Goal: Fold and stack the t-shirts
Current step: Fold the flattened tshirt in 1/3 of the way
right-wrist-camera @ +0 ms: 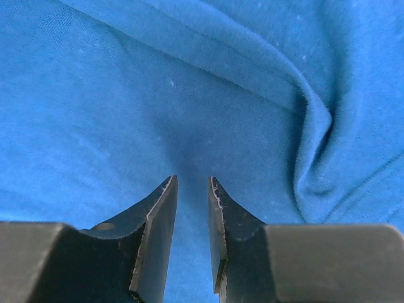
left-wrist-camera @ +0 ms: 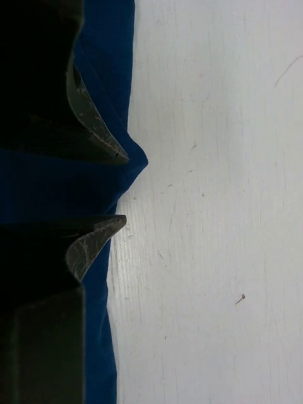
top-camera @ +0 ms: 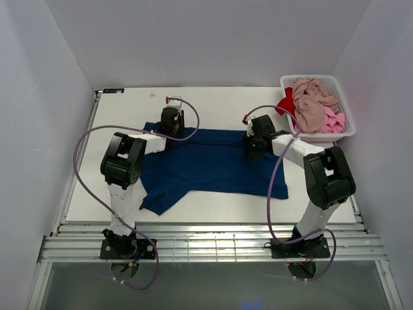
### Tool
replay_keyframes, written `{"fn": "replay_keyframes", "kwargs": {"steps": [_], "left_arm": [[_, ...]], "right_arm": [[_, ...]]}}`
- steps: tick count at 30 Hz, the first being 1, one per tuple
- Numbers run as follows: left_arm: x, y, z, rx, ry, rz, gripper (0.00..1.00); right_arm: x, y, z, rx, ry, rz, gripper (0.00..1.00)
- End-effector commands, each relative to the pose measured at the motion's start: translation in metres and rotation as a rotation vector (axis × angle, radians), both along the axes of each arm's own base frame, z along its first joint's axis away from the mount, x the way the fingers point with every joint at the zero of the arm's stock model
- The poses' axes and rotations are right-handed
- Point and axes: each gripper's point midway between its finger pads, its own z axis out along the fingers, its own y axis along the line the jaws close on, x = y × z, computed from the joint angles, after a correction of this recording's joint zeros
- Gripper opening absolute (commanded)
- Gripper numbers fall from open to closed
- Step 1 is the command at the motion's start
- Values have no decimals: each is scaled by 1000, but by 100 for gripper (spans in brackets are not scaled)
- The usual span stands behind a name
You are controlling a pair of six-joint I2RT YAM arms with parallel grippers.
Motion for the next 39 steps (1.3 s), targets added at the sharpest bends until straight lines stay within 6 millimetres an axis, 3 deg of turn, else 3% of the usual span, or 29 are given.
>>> {"fn": "replay_keyframes", "kwargs": {"steps": [1, 20, 30, 34, 37, 39], "left_arm": [[14, -1, 11, 18, -48, 10, 48], [31, 9, 14, 68, -93, 74, 48], [30, 11, -12, 81, -39, 82, 47], [28, 13, -9, 77, -43, 97, 40], [29, 15, -5, 84, -52, 105, 27], [30, 16, -1, 81, -60, 113, 8]], "right_arm": [[4, 5, -7, 1, 2, 13, 32], [3, 6, -30, -15, 49, 23, 32], [1, 4, -35, -27, 62, 23, 32], [1, 6, -37, -23, 66, 22, 32], [1, 6, -37, -18, 65, 20, 32], [0, 6, -38, -18, 69, 17, 32]]}}
